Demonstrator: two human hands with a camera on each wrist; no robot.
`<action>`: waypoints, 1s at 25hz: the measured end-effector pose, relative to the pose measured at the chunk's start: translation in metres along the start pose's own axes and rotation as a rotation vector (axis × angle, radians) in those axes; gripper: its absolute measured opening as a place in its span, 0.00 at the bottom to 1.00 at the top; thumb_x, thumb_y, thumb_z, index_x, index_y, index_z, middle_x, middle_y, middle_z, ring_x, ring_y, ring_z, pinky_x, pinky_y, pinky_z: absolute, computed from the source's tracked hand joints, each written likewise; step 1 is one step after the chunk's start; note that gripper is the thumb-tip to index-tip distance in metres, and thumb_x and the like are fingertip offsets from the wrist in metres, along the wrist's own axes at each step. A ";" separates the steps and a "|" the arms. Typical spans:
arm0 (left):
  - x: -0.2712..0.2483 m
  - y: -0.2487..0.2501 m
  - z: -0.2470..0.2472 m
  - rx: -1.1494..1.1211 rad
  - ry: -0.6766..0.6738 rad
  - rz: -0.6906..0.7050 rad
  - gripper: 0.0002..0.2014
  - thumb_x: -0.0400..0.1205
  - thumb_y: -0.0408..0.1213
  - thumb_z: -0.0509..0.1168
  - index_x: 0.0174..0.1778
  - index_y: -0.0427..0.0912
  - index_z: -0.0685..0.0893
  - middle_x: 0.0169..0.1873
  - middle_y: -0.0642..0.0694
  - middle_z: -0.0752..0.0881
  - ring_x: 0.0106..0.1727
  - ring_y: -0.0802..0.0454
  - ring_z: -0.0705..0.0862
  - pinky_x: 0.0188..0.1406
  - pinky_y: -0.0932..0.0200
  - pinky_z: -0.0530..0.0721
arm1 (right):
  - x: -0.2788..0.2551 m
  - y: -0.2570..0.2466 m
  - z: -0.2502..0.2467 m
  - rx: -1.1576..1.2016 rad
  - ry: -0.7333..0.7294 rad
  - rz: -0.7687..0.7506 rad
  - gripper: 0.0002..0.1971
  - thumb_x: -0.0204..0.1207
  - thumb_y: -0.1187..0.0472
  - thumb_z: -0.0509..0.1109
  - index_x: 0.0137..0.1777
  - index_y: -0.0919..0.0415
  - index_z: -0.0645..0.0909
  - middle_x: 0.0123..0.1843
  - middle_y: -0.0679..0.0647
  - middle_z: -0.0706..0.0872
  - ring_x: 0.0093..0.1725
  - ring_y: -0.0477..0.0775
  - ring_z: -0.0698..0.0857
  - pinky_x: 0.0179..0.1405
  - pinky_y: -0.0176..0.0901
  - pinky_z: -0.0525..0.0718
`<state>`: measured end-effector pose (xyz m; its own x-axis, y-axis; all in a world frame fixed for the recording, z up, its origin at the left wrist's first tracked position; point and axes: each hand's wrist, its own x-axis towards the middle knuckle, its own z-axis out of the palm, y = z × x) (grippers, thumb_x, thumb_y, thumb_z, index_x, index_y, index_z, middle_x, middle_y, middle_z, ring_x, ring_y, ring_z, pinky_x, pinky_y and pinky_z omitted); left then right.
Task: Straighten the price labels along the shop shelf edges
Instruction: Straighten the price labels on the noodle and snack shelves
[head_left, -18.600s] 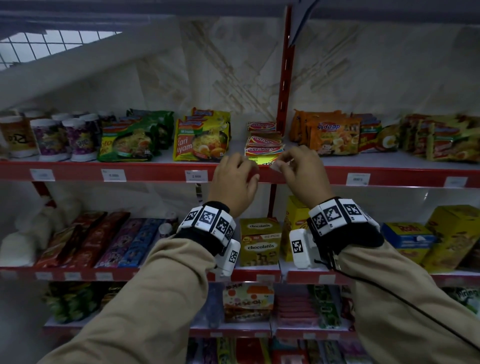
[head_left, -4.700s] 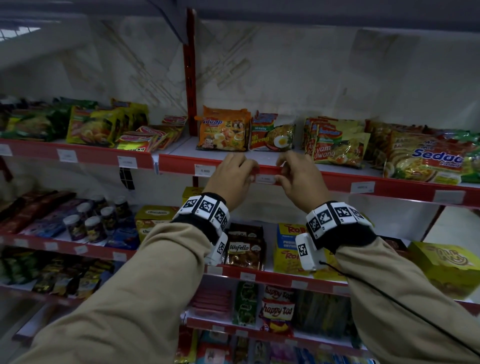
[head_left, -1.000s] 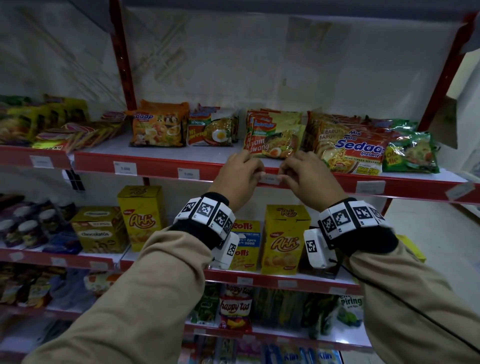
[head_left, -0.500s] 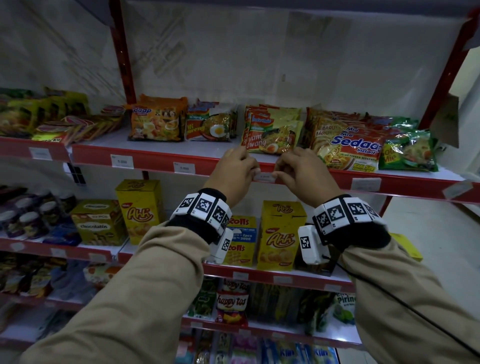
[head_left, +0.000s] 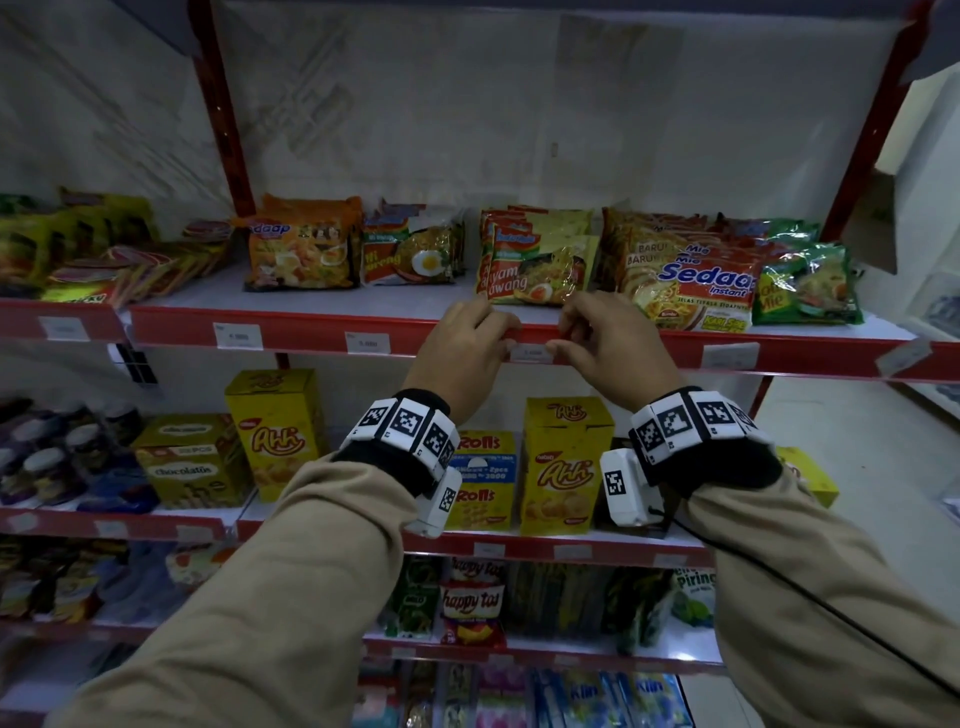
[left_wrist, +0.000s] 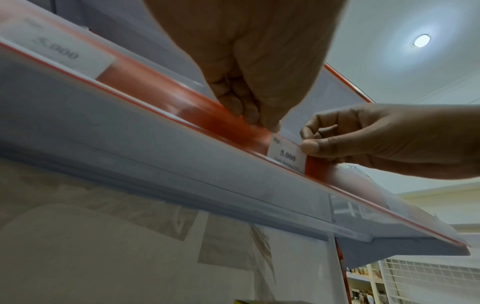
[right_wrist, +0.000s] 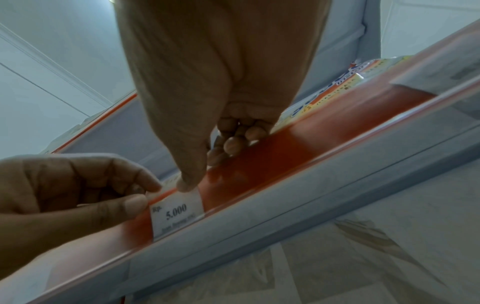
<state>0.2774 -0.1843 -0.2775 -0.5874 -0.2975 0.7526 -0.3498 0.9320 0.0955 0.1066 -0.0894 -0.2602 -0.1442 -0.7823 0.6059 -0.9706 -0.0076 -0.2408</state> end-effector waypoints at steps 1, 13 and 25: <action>0.000 -0.001 -0.001 -0.004 -0.014 0.000 0.07 0.80 0.29 0.67 0.52 0.32 0.85 0.46 0.36 0.82 0.50 0.38 0.79 0.46 0.46 0.80 | 0.000 0.000 0.000 -0.011 0.002 -0.006 0.10 0.71 0.54 0.76 0.44 0.55 0.78 0.40 0.48 0.78 0.45 0.53 0.74 0.45 0.44 0.70; 0.000 0.010 0.003 0.252 -0.016 -0.027 0.08 0.79 0.39 0.63 0.49 0.40 0.80 0.49 0.42 0.78 0.52 0.43 0.75 0.51 0.50 0.73 | -0.027 0.026 -0.018 -0.153 0.130 0.059 0.14 0.66 0.54 0.80 0.47 0.59 0.83 0.47 0.57 0.82 0.51 0.59 0.76 0.50 0.46 0.71; 0.045 0.124 0.072 0.191 -0.149 0.072 0.23 0.78 0.41 0.64 0.69 0.43 0.76 0.62 0.43 0.77 0.64 0.41 0.73 0.61 0.48 0.72 | -0.066 0.109 -0.074 -0.436 0.196 0.155 0.16 0.65 0.42 0.77 0.46 0.51 0.82 0.53 0.53 0.82 0.60 0.63 0.74 0.53 0.54 0.63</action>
<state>0.1549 -0.0966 -0.2789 -0.7123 -0.2720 0.6471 -0.4262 0.9000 -0.0909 -0.0037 0.0072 -0.2703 -0.2856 -0.6215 0.7295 -0.9192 0.3931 -0.0250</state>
